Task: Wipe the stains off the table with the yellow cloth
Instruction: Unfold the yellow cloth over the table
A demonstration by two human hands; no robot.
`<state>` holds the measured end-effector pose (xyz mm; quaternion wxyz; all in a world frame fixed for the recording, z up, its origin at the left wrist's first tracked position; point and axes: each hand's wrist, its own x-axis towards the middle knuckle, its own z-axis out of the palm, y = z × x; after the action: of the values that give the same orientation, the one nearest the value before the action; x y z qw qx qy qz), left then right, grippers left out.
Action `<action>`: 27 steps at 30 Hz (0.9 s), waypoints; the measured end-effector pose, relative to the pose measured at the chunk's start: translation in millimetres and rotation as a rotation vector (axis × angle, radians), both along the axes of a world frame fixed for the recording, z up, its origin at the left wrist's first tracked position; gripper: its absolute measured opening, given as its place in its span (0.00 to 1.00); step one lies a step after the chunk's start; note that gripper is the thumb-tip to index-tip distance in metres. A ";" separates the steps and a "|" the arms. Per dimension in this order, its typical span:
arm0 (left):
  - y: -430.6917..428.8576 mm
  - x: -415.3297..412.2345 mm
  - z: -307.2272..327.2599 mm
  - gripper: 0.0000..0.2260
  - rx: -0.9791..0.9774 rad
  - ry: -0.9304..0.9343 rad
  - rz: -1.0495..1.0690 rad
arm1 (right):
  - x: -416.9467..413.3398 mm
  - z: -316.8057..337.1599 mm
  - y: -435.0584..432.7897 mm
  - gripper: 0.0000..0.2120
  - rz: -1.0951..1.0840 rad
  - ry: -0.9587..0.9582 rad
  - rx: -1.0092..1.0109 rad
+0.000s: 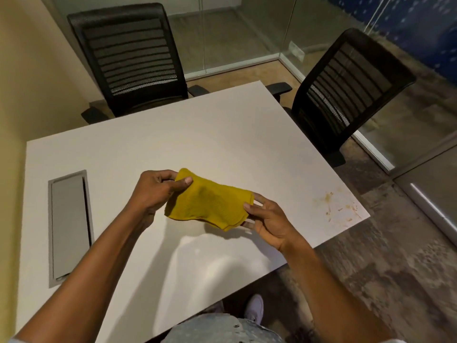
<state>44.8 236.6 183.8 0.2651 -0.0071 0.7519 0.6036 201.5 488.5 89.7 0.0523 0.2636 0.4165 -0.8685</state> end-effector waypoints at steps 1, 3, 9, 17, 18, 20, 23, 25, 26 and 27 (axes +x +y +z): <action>-2.0 -2.1 -2.5 0.04 -0.009 -0.009 0.014 | -3.0 3.7 2.9 0.24 -0.036 -0.034 0.005; -1.7 -3.6 -6.8 0.07 -0.013 -0.027 0.015 | -8.2 9.4 11.0 0.22 -0.129 -0.077 0.004; 11.9 4.0 -22.6 0.05 0.015 -0.052 0.038 | 1.2 12.9 7.7 0.35 -0.126 -0.108 0.012; 25.1 14.1 -45.3 0.29 -0.171 0.159 -0.330 | 46.9 6.5 0.6 0.29 0.073 -0.228 0.805; 28.2 15.8 -46.3 0.29 -0.224 0.198 -0.404 | 53.3 7.1 1.8 0.27 0.076 -0.257 0.924; 38.6 22.2 -50.1 0.28 -0.331 0.311 -0.547 | 69.1 7.8 9.0 0.24 0.064 -0.286 1.084; 60.0 36.8 -61.5 0.15 -0.382 0.480 -0.649 | 93.8 9.4 25.8 0.16 -0.010 -0.260 1.200; 76.9 45.0 -71.3 0.10 -0.413 0.559 -0.664 | 109.3 7.6 37.0 0.12 -0.051 -0.278 1.239; 86.5 48.9 -75.4 0.10 -0.436 0.584 -0.663 | 116.4 5.8 42.5 0.12 -0.057 -0.301 1.244; 96.7 52.4 -78.8 0.10 -0.451 0.600 -0.664 | 123.5 3.4 48.0 0.12 -0.064 -0.315 1.246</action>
<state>97.3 333.4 105.0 0.2072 0.3494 0.8683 0.2847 325.0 536.5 93.1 -0.0761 0.3811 0.8222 -0.4158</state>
